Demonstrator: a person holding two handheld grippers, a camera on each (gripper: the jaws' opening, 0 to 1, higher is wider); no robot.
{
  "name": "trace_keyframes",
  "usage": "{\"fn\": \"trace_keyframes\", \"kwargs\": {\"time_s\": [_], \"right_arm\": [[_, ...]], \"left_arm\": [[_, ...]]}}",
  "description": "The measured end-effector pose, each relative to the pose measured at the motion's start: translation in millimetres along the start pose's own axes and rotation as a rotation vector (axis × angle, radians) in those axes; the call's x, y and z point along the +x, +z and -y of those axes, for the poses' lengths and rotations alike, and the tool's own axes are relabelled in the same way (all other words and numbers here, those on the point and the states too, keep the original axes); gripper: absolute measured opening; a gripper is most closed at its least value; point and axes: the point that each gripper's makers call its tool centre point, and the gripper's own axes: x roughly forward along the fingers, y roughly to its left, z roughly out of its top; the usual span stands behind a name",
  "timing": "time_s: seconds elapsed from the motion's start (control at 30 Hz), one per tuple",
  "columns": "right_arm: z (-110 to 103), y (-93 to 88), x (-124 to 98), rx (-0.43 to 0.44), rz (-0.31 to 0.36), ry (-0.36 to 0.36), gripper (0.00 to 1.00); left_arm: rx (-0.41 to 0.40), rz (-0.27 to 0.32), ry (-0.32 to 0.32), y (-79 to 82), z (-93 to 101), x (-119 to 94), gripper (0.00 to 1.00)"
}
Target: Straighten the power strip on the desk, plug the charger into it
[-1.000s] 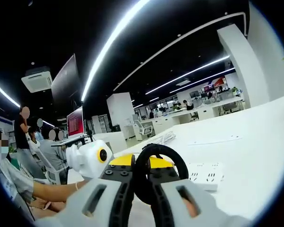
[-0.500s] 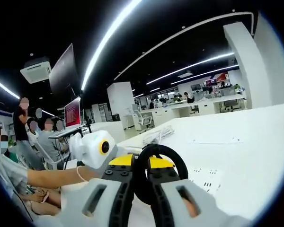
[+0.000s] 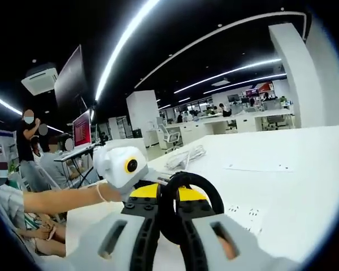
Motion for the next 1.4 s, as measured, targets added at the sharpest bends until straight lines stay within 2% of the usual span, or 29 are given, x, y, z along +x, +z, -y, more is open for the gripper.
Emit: {"fn": "trace_keyframes", "kwargs": {"time_s": [0.27, 0.5, 0.8, 0.97, 1.0, 1.03, 1.07, 1.1, 1.23, 1.33, 1.4], "right_arm": [[7.8, -3.0, 5.7, 0.006, -0.022, -0.017, 0.08], [10.2, 0.1, 9.6, -0.005, -0.030, -0.024, 0.08], [12.0, -6.0, 13.6, -0.008, -0.037, -0.030, 0.08], [8.2, -11.6, 13.4, -0.021, -0.027, -0.010, 0.09], [8.2, -21.5, 13.6, -0.036, -0.076, -0.009, 0.09], [6.4, -20.8, 17.1, -0.031, -0.056, -0.002, 0.10], [7.3, -21.4, 16.5, -0.043, -0.040, -0.011, 0.10], [7.0, -24.2, 14.5, -0.042, -0.039, -0.009, 0.10], [9.4, -23.1, 11.4, -0.048, -0.014, -0.007, 0.12], [11.2, -26.5, 12.0, -0.076, -0.010, -0.009, 0.16], [7.3, -31.1, 12.1, -0.101, -0.017, 0.009, 0.18]], "left_arm": [[-0.011, -0.007, -0.063, -6.0, -5.0, 4.0, 0.25], [-0.005, 0.018, -0.073, -3.7, -8.6, 4.4, 0.25], [-0.018, 0.039, -0.082, -9.8, -12.2, 6.3, 0.25], [0.010, 0.030, -0.077, -11.6, -8.6, 5.8, 0.25], [0.056, -0.045, -0.073, -24.8, -10.0, 5.6, 0.25], [0.067, 0.050, -0.074, -9.2, -7.2, 10.4, 0.25], [0.052, 0.003, -0.074, -15.8, -11.4, 6.4, 0.25], [0.056, -0.001, -0.075, -16.0, -13.0, 7.4, 0.25], [0.063, -0.006, -0.062, -16.4, -8.9, 7.7, 0.25], [0.034, 0.009, -0.021, -16.9, -8.5, 8.1, 0.26], [0.061, 0.012, 0.004, -16.2, -8.7, 8.1, 0.27]]}}
